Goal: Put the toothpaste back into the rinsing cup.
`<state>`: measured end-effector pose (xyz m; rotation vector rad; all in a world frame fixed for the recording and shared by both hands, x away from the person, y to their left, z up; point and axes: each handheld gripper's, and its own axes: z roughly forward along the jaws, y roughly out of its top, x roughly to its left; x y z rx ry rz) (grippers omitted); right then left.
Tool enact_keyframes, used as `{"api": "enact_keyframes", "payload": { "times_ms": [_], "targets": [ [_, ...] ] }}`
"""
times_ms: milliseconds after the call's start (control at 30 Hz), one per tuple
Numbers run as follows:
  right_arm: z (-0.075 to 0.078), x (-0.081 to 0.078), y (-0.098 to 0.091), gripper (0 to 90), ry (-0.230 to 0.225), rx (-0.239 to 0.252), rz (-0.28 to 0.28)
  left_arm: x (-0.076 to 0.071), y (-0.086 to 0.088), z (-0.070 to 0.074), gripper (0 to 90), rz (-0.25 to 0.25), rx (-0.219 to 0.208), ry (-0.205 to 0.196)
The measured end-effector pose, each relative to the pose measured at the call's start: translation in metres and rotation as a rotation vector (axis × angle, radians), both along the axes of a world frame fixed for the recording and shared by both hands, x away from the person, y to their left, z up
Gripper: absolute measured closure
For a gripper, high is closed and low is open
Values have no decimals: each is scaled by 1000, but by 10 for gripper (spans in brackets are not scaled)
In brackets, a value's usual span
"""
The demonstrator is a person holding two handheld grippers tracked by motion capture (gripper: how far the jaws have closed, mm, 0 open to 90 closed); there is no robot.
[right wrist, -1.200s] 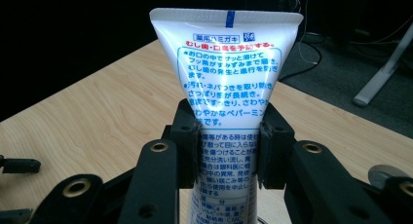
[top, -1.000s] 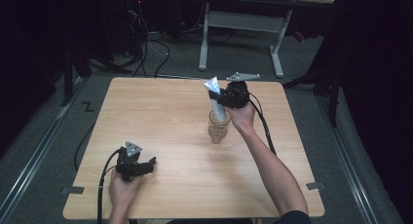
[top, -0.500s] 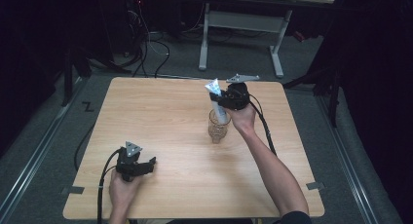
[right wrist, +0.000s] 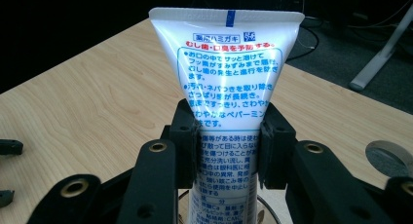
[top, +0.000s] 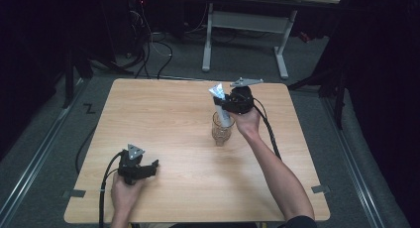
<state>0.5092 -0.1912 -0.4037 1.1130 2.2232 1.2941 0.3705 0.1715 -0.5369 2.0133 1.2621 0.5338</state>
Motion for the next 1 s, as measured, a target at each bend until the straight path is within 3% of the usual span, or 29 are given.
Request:
{"api": "enact_keyframes", "payload": {
  "times_ms": [1000],
  "targets": [
    [-12,-2,-3,652,40,-38,15,0,0,0,220,2,0,0]
  ]
}}
